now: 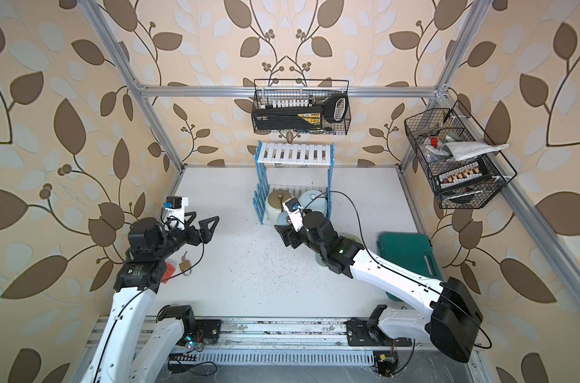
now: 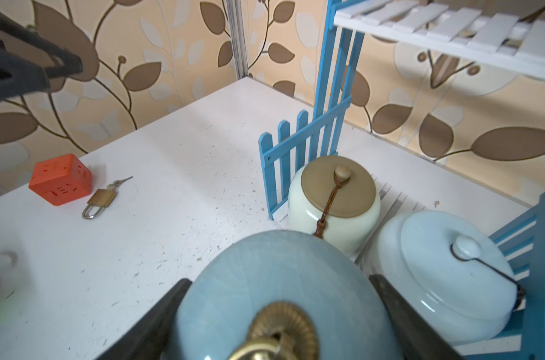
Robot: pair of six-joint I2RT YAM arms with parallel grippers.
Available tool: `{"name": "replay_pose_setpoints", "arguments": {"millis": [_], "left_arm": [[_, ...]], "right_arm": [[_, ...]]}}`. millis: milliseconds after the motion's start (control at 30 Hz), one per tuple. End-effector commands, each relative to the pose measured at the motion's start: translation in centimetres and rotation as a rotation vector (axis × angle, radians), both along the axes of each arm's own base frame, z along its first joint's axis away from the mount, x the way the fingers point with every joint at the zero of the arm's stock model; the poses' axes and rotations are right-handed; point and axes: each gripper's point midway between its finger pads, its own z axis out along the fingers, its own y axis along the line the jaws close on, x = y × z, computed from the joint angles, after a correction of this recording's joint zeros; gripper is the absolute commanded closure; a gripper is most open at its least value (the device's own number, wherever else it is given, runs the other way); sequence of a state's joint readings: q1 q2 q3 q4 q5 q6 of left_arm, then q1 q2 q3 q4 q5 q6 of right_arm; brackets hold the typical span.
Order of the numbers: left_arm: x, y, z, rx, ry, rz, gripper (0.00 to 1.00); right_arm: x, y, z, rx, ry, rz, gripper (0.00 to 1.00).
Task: Remove the tea canisters from the shelf
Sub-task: Place the tea canister at the center of the board.
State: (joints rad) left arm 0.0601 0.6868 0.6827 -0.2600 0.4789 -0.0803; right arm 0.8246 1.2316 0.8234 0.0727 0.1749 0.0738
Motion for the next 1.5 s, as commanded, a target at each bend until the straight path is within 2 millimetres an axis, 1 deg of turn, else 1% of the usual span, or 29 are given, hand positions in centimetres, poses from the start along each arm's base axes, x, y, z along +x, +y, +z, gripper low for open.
{"name": "replay_pose_setpoints", "arguments": {"millis": [0, 133, 233, 367, 467, 533, 600, 700, 833, 933, 1033, 1133, 1233, 1300, 1367, 1467], "left_arm": [[0.0, -0.1, 1.3, -0.002, -0.046, -0.014, 0.01], [0.1, 0.0, 1.5, 0.000, -0.062, -0.012, 0.01], [0.1, -0.1, 1.2, 0.000, -0.046, -0.011, 0.01], [0.1, -0.1, 1.4, -0.001, -0.059, -0.016, 0.01], [0.1, -0.1, 1.2, -0.001, -0.042, -0.011, 0.01], [0.0, -0.2, 1.4, -0.001, -0.058, -0.020, 0.01], [0.1, -0.2, 1.4, -0.003, -0.058, -0.016, 0.01], [0.1, -0.1, 1.2, 0.000, -0.041, -0.010, 0.01], [0.1, -0.1, 1.3, 0.003, -0.058, -0.016, 0.01], [0.1, -0.1, 1.1, 0.004, -0.043, -0.013, 0.01], [0.2, -0.2, 1.3, 0.006, -0.064, -0.022, 0.01], [0.1, -0.2, 1.1, 0.000, -0.041, -0.018, 0.01], [0.1, -0.3, 1.2, 0.002, -0.056, -0.025, 0.01], [0.1, -0.3, 1.3, -0.002, -0.058, -0.022, 0.01], [0.1, -0.2, 1.1, -0.003, -0.041, -0.020, 0.01], [0.1, -0.3, 1.1, -0.001, -0.054, -0.028, 0.01]], "right_arm": [[0.3, 0.5, 3.7, 0.143, -0.107, -0.004, 0.76], [0.3, 0.6, 0.9, 0.112, -0.101, 0.003, 0.76], [0.7, 0.2, -0.7, 0.077, -0.076, -0.028, 0.76], [0.8, 0.5, -3.0, 0.040, -0.056, -0.017, 0.75], [1.2, 0.4, -3.9, 0.023, -0.039, -0.039, 0.74], [1.2, 0.7, -4.6, 0.025, -0.035, -0.027, 0.73], [1.4, 0.9, -5.5, -0.009, -0.018, -0.018, 0.72], [2.3, 0.4, -6.6, -0.042, 0.016, -0.062, 0.71], [2.8, 0.2, -8.4, -0.072, 0.059, -0.074, 0.71], [3.3, -0.3, -8.9, -0.095, 0.079, -0.110, 0.70], [3.4, -0.1, -9.7, -0.097, 0.094, -0.098, 0.70], [3.5, -0.2, -10.3, -0.136, 0.116, -0.102, 0.66], [3.4, -0.1, -10.4, -0.113, 0.118, -0.097, 0.65], [3.2, 0.0, -11.0, -0.129, 0.132, -0.081, 0.62], [3.2, -0.2, -11.0, -0.146, 0.141, -0.090, 0.61], [3.0, -0.3, -11.1, -0.126, 0.137, -0.091, 0.57]]}}
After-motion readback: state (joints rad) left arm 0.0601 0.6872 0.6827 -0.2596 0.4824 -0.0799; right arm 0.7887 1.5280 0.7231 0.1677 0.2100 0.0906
